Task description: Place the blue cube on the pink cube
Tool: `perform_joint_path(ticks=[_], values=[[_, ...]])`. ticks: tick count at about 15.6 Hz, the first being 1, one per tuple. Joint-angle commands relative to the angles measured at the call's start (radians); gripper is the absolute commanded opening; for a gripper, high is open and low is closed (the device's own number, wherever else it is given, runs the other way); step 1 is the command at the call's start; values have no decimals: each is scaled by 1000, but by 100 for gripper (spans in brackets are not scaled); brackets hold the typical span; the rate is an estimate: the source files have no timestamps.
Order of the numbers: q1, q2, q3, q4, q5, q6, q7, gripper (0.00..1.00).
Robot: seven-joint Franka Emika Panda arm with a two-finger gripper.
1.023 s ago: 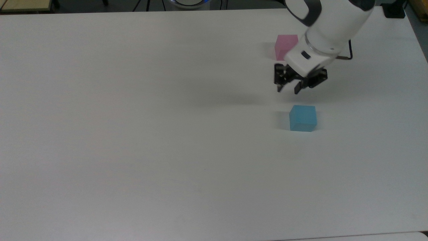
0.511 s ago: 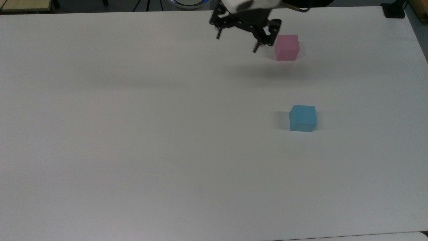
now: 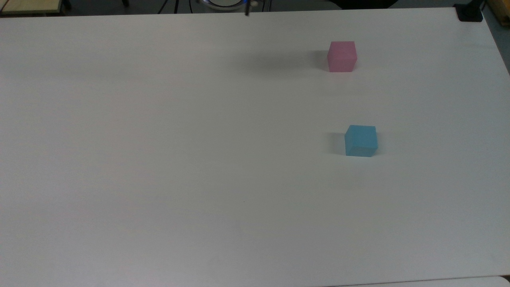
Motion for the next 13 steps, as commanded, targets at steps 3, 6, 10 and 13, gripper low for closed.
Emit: perform_joint_path(ticks=[3,6,10,13], values=[[-9,-104,-152,-108,121,38,-362,100],[-13,-113,-177,-121,135,63,-410,100],[-15,-97,-183,-113,144,60,-409,100],[-24,-69,-185,-71,143,54,-406,100]])
